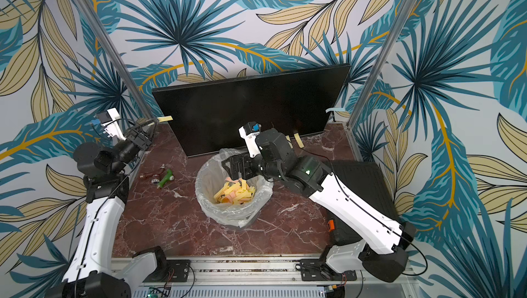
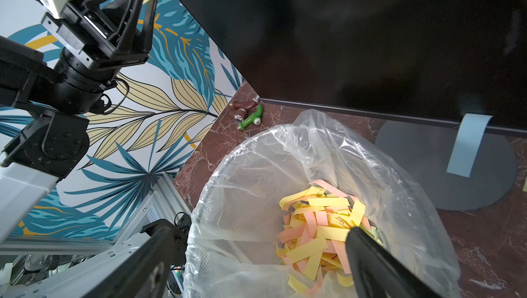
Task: Remove the sticky note from the monitor
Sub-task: Tear off the sticky note from the monitor.
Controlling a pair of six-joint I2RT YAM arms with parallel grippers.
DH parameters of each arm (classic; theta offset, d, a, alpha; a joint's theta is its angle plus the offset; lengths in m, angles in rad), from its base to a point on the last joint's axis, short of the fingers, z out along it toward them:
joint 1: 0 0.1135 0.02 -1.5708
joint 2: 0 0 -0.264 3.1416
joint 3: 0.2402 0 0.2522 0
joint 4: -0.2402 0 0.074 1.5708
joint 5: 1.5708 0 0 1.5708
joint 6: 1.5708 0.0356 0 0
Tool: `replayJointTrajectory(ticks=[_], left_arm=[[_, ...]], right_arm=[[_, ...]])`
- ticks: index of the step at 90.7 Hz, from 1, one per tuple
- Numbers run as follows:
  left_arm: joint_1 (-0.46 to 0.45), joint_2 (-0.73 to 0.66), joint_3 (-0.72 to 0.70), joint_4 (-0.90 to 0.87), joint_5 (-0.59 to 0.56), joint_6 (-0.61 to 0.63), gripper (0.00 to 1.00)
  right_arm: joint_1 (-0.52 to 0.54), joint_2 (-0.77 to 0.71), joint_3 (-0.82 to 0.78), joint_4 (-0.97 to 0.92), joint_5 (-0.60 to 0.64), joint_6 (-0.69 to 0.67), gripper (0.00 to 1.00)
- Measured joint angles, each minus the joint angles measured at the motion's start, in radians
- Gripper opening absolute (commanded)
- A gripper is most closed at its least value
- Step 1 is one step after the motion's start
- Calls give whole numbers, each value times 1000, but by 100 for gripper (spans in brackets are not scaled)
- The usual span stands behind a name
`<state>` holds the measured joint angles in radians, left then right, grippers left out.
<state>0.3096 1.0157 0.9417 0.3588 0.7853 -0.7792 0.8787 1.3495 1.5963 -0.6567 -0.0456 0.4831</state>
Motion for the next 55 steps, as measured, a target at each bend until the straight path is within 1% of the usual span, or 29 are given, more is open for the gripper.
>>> replayJointTrajectory(ticks=[5, 7, 31, 55], left_arm=[[0, -6, 0, -4, 2, -11, 2], [0, -9, 0, -3, 3, -8, 0], [0, -81, -2, -46, 7, -8, 0], [-2, -241, -22, -177, 0, -18, 0]], right_arm=[[0, 0, 0, 0, 0, 0, 97], [0, 0, 0, 0, 0, 0, 97], [0, 0, 0, 0, 2, 7, 96], [0, -14, 0, -19, 23, 8, 97]])
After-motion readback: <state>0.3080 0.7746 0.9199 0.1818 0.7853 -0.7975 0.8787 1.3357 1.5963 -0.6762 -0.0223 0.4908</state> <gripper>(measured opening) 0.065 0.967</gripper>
